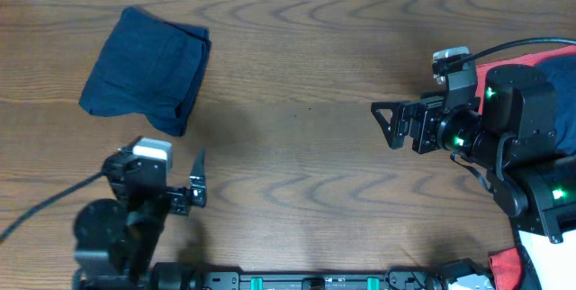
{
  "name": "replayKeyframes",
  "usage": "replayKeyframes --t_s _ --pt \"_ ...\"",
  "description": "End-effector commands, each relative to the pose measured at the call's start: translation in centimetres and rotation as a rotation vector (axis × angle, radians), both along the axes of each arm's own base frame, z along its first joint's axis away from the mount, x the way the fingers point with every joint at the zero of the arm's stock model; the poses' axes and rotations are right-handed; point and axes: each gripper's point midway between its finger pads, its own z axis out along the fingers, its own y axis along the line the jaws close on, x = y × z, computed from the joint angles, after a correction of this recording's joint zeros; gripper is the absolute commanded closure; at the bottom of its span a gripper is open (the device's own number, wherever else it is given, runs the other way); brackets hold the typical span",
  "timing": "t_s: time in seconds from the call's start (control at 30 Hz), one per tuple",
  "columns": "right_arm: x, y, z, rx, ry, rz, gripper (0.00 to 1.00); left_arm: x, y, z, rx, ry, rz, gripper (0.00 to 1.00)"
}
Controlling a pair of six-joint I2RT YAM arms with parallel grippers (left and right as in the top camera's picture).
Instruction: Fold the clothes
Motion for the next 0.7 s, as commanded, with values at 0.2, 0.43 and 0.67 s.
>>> replayKeyframes --t_s 0.2,0.43,0.67 --pt "0.2 -0.5 0.0 -0.011 -0.005 -0.011 0.01 0.0 -0.3 -4.1 0.001 -0.147 -0.019 0.02" --pt "0.2 -0.5 0.0 -0.011 -0.005 -0.011 0.01 0.0 -0.3 -7.5 0.001 -0.140 -0.021 0.02" --pt "0.3 -0.5 0.0 -0.011 -0.004 -0.011 0.01 0.8 -0.5 -10.7 -0.006 -0.095 -0.025 0.02"
